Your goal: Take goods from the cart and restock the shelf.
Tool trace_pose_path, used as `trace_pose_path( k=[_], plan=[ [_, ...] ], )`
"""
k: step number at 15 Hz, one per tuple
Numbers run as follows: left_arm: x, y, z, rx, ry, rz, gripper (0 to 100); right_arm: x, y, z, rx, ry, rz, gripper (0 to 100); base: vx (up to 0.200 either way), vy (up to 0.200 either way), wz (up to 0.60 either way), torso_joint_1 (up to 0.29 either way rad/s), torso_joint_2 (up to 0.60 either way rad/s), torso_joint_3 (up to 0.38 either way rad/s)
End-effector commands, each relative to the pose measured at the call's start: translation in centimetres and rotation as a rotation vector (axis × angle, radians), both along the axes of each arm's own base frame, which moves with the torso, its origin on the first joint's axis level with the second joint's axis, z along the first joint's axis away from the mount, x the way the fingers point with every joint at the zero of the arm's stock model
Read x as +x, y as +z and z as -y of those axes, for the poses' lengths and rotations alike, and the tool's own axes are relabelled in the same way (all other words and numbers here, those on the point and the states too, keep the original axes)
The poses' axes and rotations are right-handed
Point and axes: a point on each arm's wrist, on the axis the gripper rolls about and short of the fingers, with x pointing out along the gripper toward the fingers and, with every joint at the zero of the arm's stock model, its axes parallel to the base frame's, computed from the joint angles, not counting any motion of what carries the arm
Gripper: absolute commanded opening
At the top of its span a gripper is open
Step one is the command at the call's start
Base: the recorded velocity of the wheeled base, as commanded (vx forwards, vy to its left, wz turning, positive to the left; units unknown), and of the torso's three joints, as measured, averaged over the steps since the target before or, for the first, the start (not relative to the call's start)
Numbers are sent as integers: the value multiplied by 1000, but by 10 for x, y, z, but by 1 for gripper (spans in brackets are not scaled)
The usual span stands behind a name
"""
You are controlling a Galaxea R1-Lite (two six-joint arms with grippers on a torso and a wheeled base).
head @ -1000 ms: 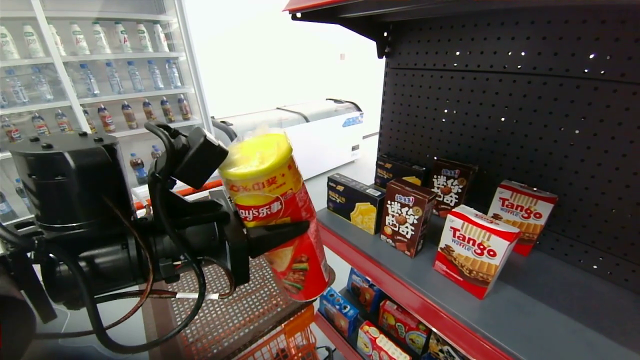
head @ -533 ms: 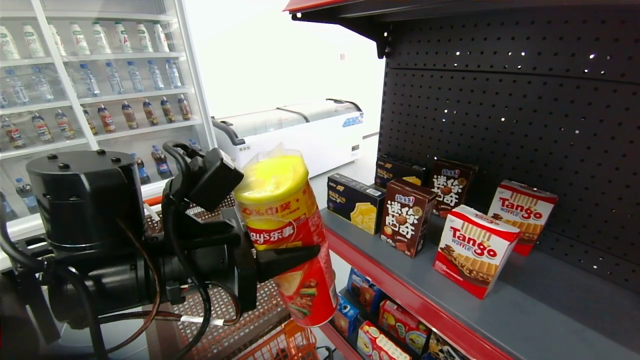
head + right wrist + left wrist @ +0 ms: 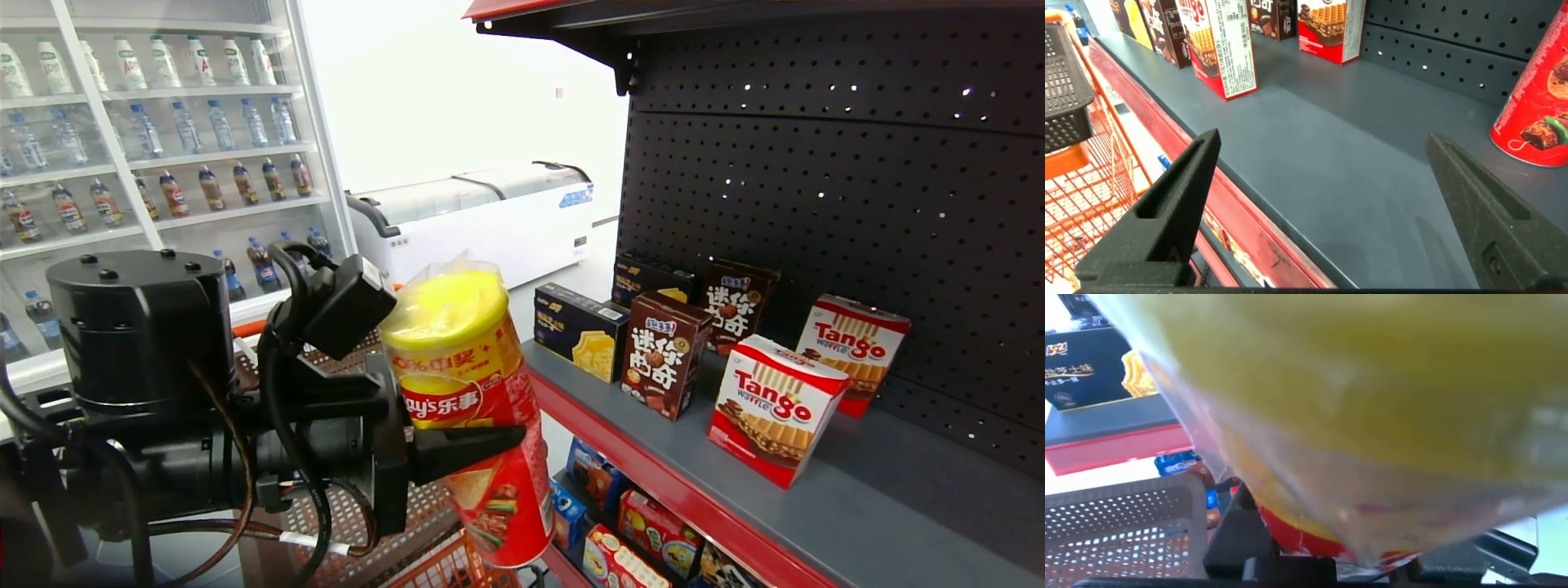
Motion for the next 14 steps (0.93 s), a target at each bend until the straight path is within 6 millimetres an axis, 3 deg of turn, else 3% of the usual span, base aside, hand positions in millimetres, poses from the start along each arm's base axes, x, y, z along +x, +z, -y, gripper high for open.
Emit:
trace_pose_path(
  k=[1,4,10,14],
  plan=[
    [-1,1,0,-2,-1,3,0,0,0,0,0,0,-1,100,0,0,0,0,0,0],
    [0,1,0,-2,-2,3,0,0,0,0,0,0,-2,100,0,0,0,0,0,0],
    [-2,2,0,-5,-5,6,0,0,0,0,0,0,-2,100,0,0,-600,2,2,5],
    [-13,11,4,-25,-45,37,0,0,0,0,0,0,-2,100,0,0,-600,0,2,1]
  ],
)
